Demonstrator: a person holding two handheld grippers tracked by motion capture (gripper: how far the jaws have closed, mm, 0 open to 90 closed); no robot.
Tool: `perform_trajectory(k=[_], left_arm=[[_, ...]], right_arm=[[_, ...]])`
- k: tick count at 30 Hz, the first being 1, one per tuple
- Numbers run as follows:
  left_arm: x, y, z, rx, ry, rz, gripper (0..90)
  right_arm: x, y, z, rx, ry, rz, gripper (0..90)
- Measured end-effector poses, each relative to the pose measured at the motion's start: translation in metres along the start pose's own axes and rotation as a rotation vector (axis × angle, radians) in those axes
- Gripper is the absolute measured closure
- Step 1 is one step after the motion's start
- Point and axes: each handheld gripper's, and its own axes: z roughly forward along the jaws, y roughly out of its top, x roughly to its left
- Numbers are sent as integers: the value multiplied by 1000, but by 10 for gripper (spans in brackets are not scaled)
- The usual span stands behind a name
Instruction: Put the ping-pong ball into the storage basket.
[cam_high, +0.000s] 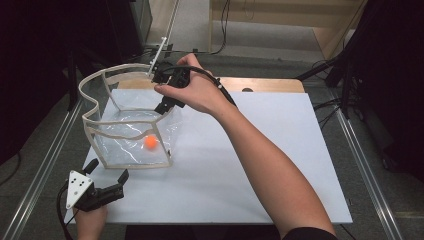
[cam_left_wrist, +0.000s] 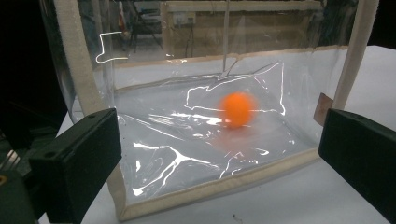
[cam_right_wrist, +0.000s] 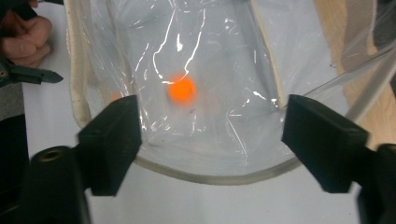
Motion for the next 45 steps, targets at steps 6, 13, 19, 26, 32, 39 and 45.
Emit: perform_trajectory(k=[6,13,19,26,32,39,45], left_arm=[[0,0,0,2,0,3,0],[0,0,0,2,0,3,0],[0,0,0,4,1,5,0],[0,0,0,5,2,6,0],[-1,0,0,3,2,4,0],[-1,0,0,2,2,6,0],[-1,0,0,2,2,6,0]], right_arm=[[1,-5,-10,-33,-14,20,69],[-1,-14,-17,-44,-25,50,0],[-4,-25,-22,-52,-24,58,0],[-4,-36,-25,-50,-25,59,0],[-4,-44,-24,-46,-28,63,0],[-3,-54,-21,-35,-27,69,0],[-1,-62,-16,-35,-30,67,0]])
